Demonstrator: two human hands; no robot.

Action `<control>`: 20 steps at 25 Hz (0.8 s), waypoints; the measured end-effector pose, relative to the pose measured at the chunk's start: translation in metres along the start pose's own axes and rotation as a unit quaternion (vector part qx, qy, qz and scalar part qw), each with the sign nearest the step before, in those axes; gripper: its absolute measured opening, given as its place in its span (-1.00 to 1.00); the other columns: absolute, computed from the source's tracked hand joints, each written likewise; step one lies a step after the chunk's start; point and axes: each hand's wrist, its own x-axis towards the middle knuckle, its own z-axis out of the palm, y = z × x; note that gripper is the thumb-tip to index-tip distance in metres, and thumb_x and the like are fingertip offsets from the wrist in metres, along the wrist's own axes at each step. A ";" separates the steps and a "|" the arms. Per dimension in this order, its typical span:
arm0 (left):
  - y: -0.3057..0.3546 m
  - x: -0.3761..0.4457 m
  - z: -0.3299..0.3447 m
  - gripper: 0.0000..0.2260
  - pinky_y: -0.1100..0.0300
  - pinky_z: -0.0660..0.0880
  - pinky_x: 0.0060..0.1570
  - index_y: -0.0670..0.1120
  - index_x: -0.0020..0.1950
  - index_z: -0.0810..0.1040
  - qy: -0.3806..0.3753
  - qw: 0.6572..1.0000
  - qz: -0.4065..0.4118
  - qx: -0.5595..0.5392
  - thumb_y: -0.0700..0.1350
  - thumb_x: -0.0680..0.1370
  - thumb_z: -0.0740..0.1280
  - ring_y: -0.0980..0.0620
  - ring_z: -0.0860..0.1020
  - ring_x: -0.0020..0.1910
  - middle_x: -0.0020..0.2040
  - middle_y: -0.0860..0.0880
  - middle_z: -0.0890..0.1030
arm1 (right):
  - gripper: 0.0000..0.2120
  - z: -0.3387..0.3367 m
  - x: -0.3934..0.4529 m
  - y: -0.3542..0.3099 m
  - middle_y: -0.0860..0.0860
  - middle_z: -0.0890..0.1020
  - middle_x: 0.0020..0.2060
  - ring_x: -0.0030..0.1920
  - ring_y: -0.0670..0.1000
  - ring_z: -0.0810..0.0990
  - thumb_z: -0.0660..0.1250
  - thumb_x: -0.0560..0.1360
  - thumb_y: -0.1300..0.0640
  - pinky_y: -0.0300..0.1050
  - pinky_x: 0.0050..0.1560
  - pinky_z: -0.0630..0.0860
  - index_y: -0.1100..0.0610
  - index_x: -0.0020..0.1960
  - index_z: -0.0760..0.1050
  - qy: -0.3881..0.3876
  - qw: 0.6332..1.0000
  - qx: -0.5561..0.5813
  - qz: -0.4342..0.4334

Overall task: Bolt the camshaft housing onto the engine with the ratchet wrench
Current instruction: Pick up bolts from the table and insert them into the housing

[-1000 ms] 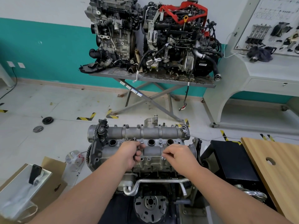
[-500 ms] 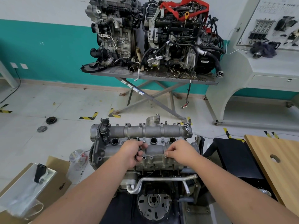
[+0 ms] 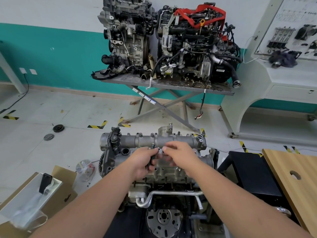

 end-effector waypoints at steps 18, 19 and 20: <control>0.007 -0.028 -0.021 -0.82 0.29 0.36 -0.53 -0.15 0.22 0.48 -0.035 0.999 0.030 0.027 -0.10 0.69 0.19 0.07 0.58 -0.34 0.02 -0.17 0.70 | -0.84 0.028 0.006 -0.013 -0.02 0.74 -0.20 -0.17 -0.06 0.73 0.47 0.48 0.31 -0.22 -0.06 0.65 0.07 -0.02 0.66 -0.030 0.997 0.043 -0.061; 0.007 -0.027 -0.021 -0.80 0.29 0.37 -0.52 -0.16 0.24 0.48 -0.030 0.998 0.027 0.037 -0.09 0.69 0.18 0.06 0.60 -0.32 0.05 -0.18 0.70 | -0.85 0.028 0.006 -0.013 0.00 0.73 -0.18 -0.18 -0.05 0.73 0.48 0.47 0.29 -0.18 -0.05 0.66 0.08 -0.02 0.65 -0.013 0.998 0.033 -0.058; 0.007 -0.026 -0.022 -0.79 0.29 0.38 -0.52 -0.15 0.25 0.48 -0.022 0.998 0.025 0.050 -0.09 0.69 0.18 0.06 0.61 -0.31 0.05 -0.17 0.70 | -0.86 0.027 0.006 -0.014 0.01 0.72 -0.18 -0.19 -0.05 0.73 0.50 0.47 0.27 -0.13 -0.06 0.67 0.06 -0.05 0.63 0.003 0.998 0.025 -0.056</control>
